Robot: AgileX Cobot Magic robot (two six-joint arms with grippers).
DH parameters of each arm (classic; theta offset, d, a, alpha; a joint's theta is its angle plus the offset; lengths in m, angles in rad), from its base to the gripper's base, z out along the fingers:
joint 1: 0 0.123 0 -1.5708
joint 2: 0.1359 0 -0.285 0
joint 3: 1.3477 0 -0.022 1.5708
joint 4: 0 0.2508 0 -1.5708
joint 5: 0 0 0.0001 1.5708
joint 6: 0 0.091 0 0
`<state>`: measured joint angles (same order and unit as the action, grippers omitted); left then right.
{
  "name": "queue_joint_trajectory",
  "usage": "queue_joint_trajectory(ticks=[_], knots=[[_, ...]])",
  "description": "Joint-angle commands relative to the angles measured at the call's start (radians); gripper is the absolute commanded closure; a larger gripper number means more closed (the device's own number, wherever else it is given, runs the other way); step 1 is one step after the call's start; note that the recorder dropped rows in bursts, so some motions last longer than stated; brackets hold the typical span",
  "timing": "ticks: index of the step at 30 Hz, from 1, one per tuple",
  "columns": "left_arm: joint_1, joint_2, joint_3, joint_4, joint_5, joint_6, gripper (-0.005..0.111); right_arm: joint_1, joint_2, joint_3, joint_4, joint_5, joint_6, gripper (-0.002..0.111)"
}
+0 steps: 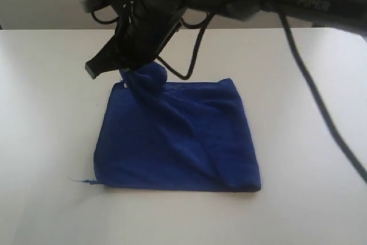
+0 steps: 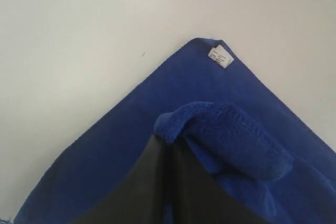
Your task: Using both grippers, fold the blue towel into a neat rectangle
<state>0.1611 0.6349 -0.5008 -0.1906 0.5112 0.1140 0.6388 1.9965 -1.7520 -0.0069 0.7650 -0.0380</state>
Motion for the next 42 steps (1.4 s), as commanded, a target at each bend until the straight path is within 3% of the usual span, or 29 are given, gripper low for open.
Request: queue_joint_trajectory(ticks=[1, 5, 7, 10, 12, 15, 17, 20, 21, 23, 27, 36, 42], knots=[[0.002, -0.007, 0.004, -0.002, 0.004, -0.002, 0.107, 0.035, 0.100, -0.005, 0.037, -0.089, -0.016, 0.108], [0.002, -0.007, 0.004, -0.002, 0.004, -0.002, 0.107, 0.070, 0.195, -0.005, 0.041, -0.190, -0.030, 0.107], [0.002, -0.007, 0.004, -0.002, 0.004, -0.002, 0.107, 0.075, 0.209, -0.005, 0.044, -0.191, -0.030, 0.095], [0.002, -0.007, 0.004, -0.002, 0.004, -0.002, 0.107, 0.075, 0.191, -0.006, 0.044, -0.186, -0.030, 0.061], [0.002, -0.007, 0.004, -0.002, 0.004, -0.002, 0.107, 0.075, 0.162, -0.006, 0.044, -0.167, -0.030, 0.056], [0.002, -0.007, 0.004, -0.002, 0.004, -0.002, 0.107, 0.064, 0.094, -0.006, 0.032, -0.103, -0.030, 0.057], [0.002, -0.007, 0.004, -0.002, 0.004, -0.002, 0.107, 0.025, 0.066, -0.006, 0.029, -0.047, -0.030, 0.064], [0.002, -0.007, 0.004, -0.002, 0.004, -0.002, 0.107, -0.104, 0.065, -0.004, 0.029, 0.025, -0.079, 0.087], [0.002, -0.007, 0.004, -0.002, 0.004, -0.002, 0.107, -0.159, 0.077, -0.004, 0.029, 0.050, -0.159, 0.097], [0.002, -0.007, 0.004, -0.002, 0.004, -0.002, 0.107, -0.226, 0.107, -0.004, 0.029, 0.066, -0.322, 0.107], [0.002, -0.007, 0.004, -0.002, 0.004, -0.002, 0.107, -0.340, 0.191, -0.004, 0.029, 0.062, -0.475, 0.108], [0.002, -0.007, 0.004, -0.002, 0.004, -0.002, 0.107, -0.451, 0.313, -0.004, 0.028, 0.064, -0.443, 0.108], [0.002, -0.007, 0.004, -0.002, 0.004, -0.002, 0.107, -0.503, 0.335, -0.004, -0.096, 0.167, -0.066, 0.108]])
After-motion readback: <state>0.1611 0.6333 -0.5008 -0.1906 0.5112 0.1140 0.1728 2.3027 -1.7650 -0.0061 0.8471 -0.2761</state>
